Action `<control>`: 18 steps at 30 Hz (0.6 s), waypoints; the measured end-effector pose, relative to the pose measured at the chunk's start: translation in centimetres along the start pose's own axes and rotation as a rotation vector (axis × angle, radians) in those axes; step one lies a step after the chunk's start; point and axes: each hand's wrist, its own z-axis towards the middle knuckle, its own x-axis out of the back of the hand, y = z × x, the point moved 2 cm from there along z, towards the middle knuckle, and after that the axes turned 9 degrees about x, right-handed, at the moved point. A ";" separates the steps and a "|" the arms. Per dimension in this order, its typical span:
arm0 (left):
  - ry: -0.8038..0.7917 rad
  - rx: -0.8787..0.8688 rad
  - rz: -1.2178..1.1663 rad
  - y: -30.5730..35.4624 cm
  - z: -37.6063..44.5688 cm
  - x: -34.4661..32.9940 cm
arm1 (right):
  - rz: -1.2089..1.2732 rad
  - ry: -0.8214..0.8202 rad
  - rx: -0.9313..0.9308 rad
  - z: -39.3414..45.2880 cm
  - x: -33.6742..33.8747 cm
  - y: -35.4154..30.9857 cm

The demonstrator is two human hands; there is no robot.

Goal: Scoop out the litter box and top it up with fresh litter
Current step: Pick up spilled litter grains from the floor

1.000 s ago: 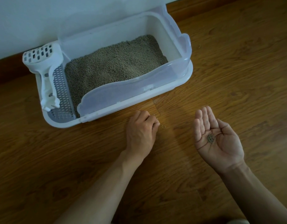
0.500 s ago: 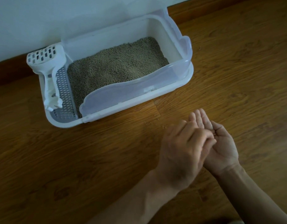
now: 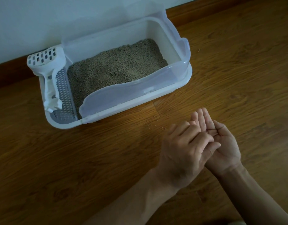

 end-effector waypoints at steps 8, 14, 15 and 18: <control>-0.052 0.443 0.148 -8.9 0.6 1.7 | 0.011 -0.021 0.208 0.0 -1.0 -1.0; -0.233 0.379 0.340 -12.1 0.9 1.5 | -0.037 -0.076 0.239 -0.4 -1.8 -0.5; -0.245 0.358 0.355 -12.1 1.0 1.3 | -0.045 -0.068 0.237 -0.3 -1.7 -0.5; -0.270 0.285 0.404 -12.3 1.1 0.7 | -0.059 -0.050 0.237 -0.2 -1.5 -0.6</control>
